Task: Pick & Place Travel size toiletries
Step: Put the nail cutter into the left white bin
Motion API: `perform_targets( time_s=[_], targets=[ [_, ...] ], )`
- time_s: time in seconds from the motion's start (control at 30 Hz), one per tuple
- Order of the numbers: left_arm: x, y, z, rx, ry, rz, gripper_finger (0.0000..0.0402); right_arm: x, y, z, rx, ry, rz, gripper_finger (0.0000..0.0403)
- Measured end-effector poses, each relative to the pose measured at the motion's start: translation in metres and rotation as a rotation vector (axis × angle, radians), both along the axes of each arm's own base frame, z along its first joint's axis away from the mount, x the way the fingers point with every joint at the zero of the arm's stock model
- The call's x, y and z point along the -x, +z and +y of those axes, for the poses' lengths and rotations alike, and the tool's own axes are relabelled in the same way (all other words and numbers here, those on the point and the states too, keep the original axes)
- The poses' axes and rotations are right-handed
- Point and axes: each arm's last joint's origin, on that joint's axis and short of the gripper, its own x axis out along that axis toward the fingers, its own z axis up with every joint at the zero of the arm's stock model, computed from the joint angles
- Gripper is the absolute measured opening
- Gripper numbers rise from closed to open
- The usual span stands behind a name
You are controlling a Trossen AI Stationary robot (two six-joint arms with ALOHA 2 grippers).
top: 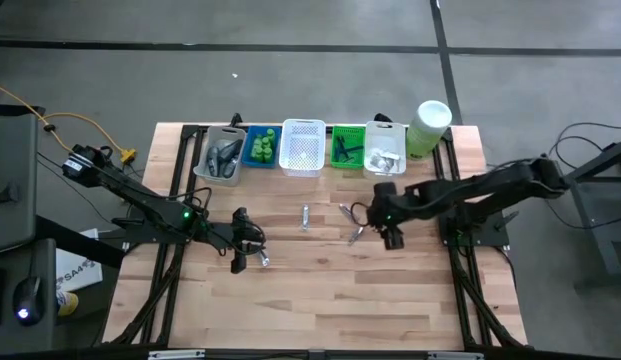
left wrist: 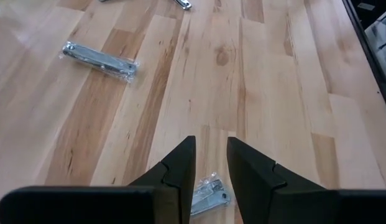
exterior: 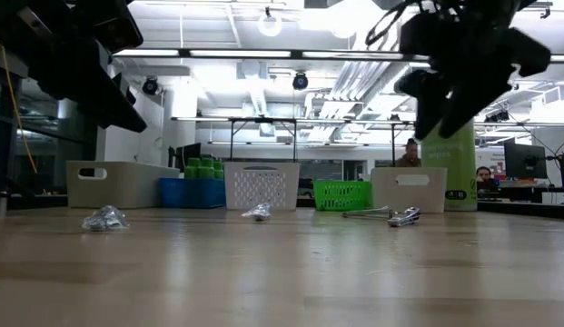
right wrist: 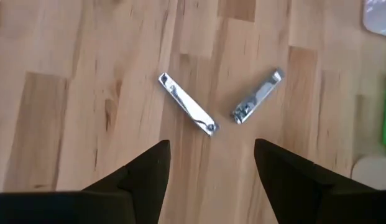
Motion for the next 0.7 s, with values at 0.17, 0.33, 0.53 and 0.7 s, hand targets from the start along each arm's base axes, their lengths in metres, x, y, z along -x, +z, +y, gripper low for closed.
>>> perform_targets(
  time_s=[0.17,0.33,0.53,0.7],
  targets=[
    [0.001,-0.001,0.000,-0.006,-0.005,0.014,0.0092,-0.020,-0.019,0.011,0.041,0.075,-0.004,0.0226],
    [0.001,-0.002,0.000,-0.009,-0.007,0.025,0.0092,-0.034,-0.046,0.010,0.090,0.172,0.091,0.0226],
    [0.002,-0.003,0.001,-0.006,-0.003,0.034,0.0092,-0.041,-0.066,-0.001,0.140,0.230,0.172,0.0226],
    [0.002,-0.003,0.001,-0.007,-0.003,0.035,0.0092,-0.044,-0.070,-0.006,0.110,0.284,0.174,0.0226]
  ],
)
